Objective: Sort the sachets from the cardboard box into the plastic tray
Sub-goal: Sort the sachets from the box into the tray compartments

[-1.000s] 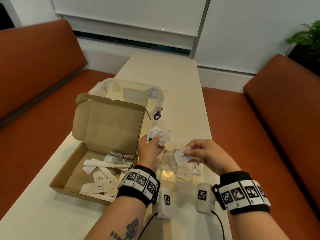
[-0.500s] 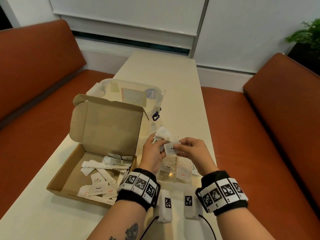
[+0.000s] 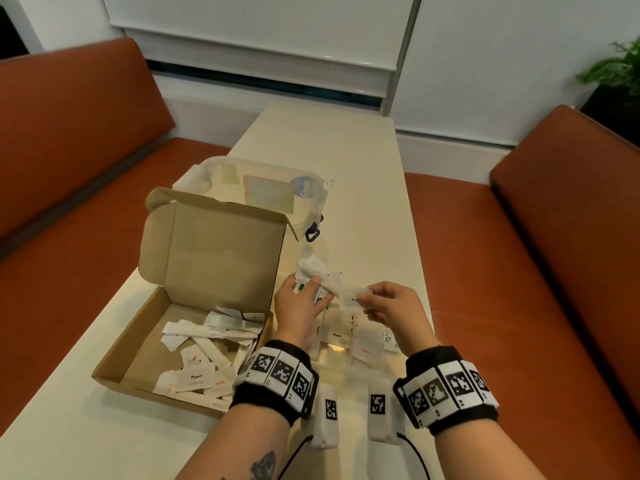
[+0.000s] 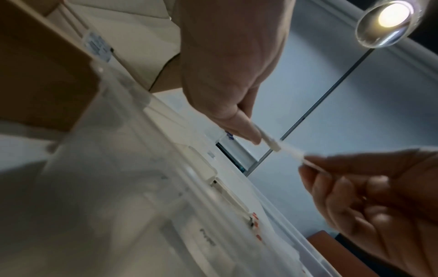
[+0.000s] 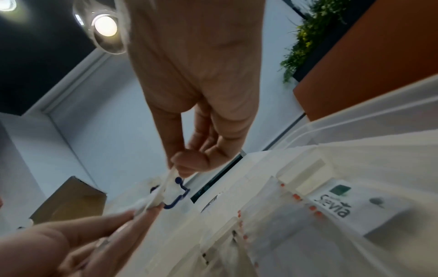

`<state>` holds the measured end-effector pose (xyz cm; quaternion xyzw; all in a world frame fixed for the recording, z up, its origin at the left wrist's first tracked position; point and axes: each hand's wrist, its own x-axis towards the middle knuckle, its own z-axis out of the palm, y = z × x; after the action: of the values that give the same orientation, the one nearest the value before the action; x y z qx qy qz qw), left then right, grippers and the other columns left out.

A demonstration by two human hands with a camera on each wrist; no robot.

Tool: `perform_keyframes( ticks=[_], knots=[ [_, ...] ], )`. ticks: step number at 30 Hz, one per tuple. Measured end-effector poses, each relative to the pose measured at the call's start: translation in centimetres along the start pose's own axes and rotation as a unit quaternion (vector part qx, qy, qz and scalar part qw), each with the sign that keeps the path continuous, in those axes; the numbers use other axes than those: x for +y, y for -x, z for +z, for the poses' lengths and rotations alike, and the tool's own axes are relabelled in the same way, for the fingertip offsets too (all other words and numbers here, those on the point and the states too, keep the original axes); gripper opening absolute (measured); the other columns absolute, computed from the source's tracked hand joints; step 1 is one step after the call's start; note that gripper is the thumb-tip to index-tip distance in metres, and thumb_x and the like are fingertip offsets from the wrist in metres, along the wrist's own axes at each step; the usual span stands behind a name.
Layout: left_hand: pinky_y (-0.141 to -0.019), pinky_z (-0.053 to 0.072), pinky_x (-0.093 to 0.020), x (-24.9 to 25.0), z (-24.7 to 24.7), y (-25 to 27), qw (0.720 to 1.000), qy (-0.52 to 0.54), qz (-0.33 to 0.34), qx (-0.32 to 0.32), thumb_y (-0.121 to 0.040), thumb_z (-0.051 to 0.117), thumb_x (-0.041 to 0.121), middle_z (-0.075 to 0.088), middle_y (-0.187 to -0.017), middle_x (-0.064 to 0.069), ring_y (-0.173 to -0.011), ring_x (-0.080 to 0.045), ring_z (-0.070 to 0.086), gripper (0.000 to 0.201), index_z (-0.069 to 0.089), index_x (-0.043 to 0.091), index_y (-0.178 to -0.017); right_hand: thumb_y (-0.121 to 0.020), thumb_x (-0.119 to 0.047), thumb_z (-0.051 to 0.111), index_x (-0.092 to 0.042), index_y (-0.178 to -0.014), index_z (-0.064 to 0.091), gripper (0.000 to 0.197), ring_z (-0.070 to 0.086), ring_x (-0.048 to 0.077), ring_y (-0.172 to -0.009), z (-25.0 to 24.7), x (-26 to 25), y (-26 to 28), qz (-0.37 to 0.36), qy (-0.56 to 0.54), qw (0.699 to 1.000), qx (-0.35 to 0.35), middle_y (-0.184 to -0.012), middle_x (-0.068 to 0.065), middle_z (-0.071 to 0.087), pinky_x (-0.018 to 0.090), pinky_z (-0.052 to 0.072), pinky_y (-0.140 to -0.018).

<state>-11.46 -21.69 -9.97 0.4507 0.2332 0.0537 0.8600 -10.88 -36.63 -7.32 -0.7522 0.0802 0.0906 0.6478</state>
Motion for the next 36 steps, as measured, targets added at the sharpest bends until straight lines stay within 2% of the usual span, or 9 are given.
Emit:
perform_keyframes(
  ticks=[4, 8, 10, 14, 18, 24, 30, 34, 36],
  knots=[
    [-0.065, 0.058, -0.023, 0.3, -0.1, -0.3, 0.999, 0.021, 0.022, 0.01, -0.093, 0.056, 0.005, 0.064, -0.111, -0.009, -0.096, -0.021, 0.067, 0.016, 0.062, 0.017, -0.102, -0.076, 0.005, 0.069, -0.007, -0.088, 0.062, 0.018, 0.06, 0.02, -0.062, 0.6, 1.3, -0.1, 0.017, 0.068, 0.998, 0.006, -0.067, 0.009, 0.06, 0.037, 0.058, -0.072],
    [-0.065, 0.058, -0.023, 0.3, -0.1, -0.5, 0.999, 0.031, 0.027, -0.001, -0.093, 0.056, 0.004, 0.064, -0.11, -0.007, -0.092, -0.015, 0.067, 0.017, 0.062, 0.018, -0.1, -0.077, -0.008, 0.071, -0.015, -0.072, 0.064, 0.011, 0.062, 0.015, -0.071, 2.7, 2.8, 0.1, -0.035, 0.275, 0.961, 0.002, -0.07, -0.002, 0.066, 0.024, 0.051, -0.066],
    [-0.067, 0.058, -0.024, 0.3, -0.2, -0.5, 0.999, 0.026, 0.026, -0.002, -0.093, 0.056, 0.004, 0.063, -0.113, -0.008, -0.095, -0.016, 0.067, 0.017, 0.062, 0.015, -0.105, -0.078, -0.012, 0.069, -0.017, -0.071, 0.064, 0.01, 0.059, 0.016, -0.08, 3.4, 3.6, 0.0, -0.055, 0.342, 0.938, 0.015, -0.073, -0.003, 0.064, 0.023, 0.047, -0.068],
    [-0.068, 0.059, -0.025, 0.1, -0.4, -0.4, 1.0, 0.027, 0.01, -0.001, -0.093, 0.056, 0.005, 0.062, -0.116, -0.009, -0.095, -0.017, 0.066, 0.02, 0.06, 0.013, -0.111, -0.085, -0.028, 0.065, -0.017, -0.088, 0.071, 0.013, 0.042, 0.019, -0.101, 4.1, 4.1, -0.3, -0.109, 0.478, 0.871, 0.03, -0.096, 0.001, 0.057, 0.024, 0.038, -0.075],
    [-0.067, 0.059, -0.024, -0.2, -0.8, -0.4, 1.0, 0.026, 0.007, -0.004, -0.093, 0.055, 0.004, 0.063, -0.112, -0.008, -0.093, -0.015, 0.066, 0.02, 0.06, 0.011, -0.112, -0.089, -0.027, 0.06, -0.015, -0.096, 0.071, 0.017, 0.043, 0.022, -0.104, 4.3, 4.4, -0.6, -0.119, 0.526, 0.842, 0.006, -0.104, 0.004, 0.055, 0.028, 0.046, -0.081],
    [-0.066, 0.059, -0.024, -0.2, -1.2, -0.5, 1.0, 0.027, 0.006, -0.01, -0.093, 0.055, 0.002, 0.065, -0.102, -0.004, -0.076, -0.008, 0.071, 0.017, 0.062, 0.012, -0.105, -0.09, -0.015, 0.053, -0.012, -0.097, 0.065, 0.014, 0.046, 0.024, -0.099, 4.7, 4.8, -0.3, -0.142, 0.524, 0.84, 0.015, -0.099, 0.006, 0.054, 0.031, 0.046, -0.074],
    [-0.071, 0.059, -0.026, -0.1, -1.3, -0.3, 1.0, 0.012, -0.002, -0.013, -0.093, 0.055, 0.003, 0.062, -0.115, -0.01, -0.095, -0.015, 0.065, 0.028, 0.057, 0.005, -0.121, -0.087, -0.012, 0.056, -0.011, -0.097, 0.065, 0.014, 0.049, 0.024, -0.099, 5.0, 4.8, -0.3, -0.145, 0.532, 0.835, 0.004, -0.099, 0.006, 0.056, 0.033, 0.049, -0.077],
    [-0.072, 0.059, -0.027, -0.1, -1.4, -0.2, 1.0, 0.001, -0.007, -0.02, -0.093, 0.055, 0.004, 0.061, -0.12, -0.012, -0.091, -0.014, 0.066, 0.033, 0.055, 0.005, -0.126, -0.085, -0.012, 0.059, -0.011, -0.097, 0.065, 0.013, 0.054, 0.024, -0.096, 5.0, 4.5, -0.2, -0.13, 0.519, 0.845, 0.002, -0.098, 0.006, 0.056, 0.034, 0.05, -0.08],
    [-0.072, 0.059, -0.028, -0.1, -1.6, -0.3, 1.0, 0.0, -0.009, -0.026, -0.093, 0.055, 0.004, 0.062, -0.118, -0.013, -0.09, -0.015, 0.067, 0.031, 0.056, 0.005, -0.124, -0.086, -0.013, 0.058, -0.011, -0.098, 0.061, 0.012, 0.054, 0.021, -0.091, 4.9, 4.2, -0.1, -0.132, 0.465, 0.875, 0.017, -0.098, 0.005, 0.056, 0.032, 0.048, -0.078]
  ],
)
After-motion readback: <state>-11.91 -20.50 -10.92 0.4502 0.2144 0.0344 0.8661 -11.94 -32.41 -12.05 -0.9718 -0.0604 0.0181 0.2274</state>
